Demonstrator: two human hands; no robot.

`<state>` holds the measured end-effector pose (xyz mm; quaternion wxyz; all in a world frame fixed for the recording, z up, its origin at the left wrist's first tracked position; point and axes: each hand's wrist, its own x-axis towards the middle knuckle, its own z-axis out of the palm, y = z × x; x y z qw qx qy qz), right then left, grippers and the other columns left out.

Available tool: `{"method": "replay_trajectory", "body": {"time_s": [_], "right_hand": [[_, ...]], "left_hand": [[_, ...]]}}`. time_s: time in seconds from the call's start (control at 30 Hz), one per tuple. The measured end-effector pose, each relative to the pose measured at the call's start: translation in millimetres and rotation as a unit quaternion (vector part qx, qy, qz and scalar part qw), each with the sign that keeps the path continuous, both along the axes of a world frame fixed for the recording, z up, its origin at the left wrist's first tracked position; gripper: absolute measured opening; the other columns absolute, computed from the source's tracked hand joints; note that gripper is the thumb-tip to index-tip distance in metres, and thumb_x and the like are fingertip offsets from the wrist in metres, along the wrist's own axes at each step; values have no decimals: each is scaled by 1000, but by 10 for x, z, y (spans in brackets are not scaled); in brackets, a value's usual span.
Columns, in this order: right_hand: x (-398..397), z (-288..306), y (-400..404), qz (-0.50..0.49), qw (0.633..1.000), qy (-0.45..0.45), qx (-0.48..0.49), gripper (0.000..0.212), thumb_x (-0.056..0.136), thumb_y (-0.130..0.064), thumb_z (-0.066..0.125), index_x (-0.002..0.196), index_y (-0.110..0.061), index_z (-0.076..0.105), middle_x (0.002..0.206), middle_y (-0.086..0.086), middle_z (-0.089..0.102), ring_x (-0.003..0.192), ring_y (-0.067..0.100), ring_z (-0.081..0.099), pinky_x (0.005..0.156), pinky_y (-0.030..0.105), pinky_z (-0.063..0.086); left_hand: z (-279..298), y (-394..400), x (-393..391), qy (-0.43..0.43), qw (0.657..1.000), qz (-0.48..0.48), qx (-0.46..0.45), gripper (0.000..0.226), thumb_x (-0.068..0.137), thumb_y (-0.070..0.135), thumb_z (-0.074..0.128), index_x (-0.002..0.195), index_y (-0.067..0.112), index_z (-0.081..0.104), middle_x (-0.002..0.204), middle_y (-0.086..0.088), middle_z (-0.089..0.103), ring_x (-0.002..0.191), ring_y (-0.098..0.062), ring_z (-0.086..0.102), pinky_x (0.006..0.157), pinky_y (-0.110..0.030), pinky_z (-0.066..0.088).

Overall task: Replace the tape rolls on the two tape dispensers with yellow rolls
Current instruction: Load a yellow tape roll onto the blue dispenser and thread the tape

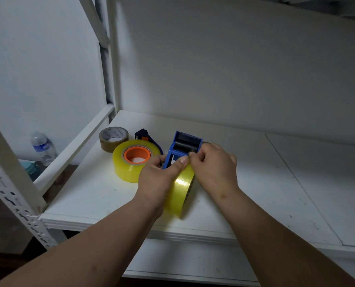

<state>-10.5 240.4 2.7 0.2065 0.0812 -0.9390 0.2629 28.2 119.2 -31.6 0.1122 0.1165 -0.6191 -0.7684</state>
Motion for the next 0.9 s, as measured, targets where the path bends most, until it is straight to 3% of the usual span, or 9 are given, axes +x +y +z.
{"method": "replay_trajectory", "body": {"time_s": [0.13,0.3,0.47,0.63,0.77,0.83,0.9], "right_hand": [[15,-5,-2,0,1000,10,12,39,87,-31,54,56,-25,31,63,-7,43,64,17,47,87,36,33],[-9,27,9,3,1000,-17,16,39,87,-37,57,57,-26,34,68,-8,47,71,16,50,87,37,35],[-21,89,15,-2,999,-29,37,39,84,-40,59,57,-26,35,67,-8,49,74,16,52,88,38,36],[32,79,-7,-15,992,55,114,32,86,-40,55,62,-24,40,68,-6,53,72,20,56,99,39,27],[33,83,-10,-10,985,93,147,30,87,-38,54,64,-24,42,66,-3,57,66,20,57,102,42,27],[21,86,-5,-10,984,95,151,31,87,-38,54,63,-24,41,64,-6,51,64,20,57,101,43,29],[0,95,-1,-11,985,87,146,32,88,-38,53,63,-24,39,64,-8,45,66,20,56,100,43,29]], "left_hand": [[-30,21,-17,9,999,33,-21,28,77,34,82,87,11,70,71,7,64,54,6,53,51,-5,41],[-49,25,-14,1,997,54,-50,30,80,46,75,82,17,68,67,6,60,57,-6,50,52,-15,41],[-46,-1,-13,-7,991,58,-117,35,87,53,63,82,18,65,46,14,48,41,1,43,40,-9,31],[-55,-15,1,-5,990,40,-135,37,87,56,61,83,19,65,57,10,49,44,3,44,48,-15,33],[-102,-35,22,-3,994,11,-113,38,77,47,76,91,14,65,69,7,55,53,1,45,53,-11,39],[-128,-57,31,2,995,-12,-99,43,75,45,79,96,10,64,72,5,54,62,-6,46,62,-21,41],[-135,-79,30,11,996,-26,-88,43,74,44,79,97,10,65,67,12,53,59,-3,46,63,-21,40]]}}
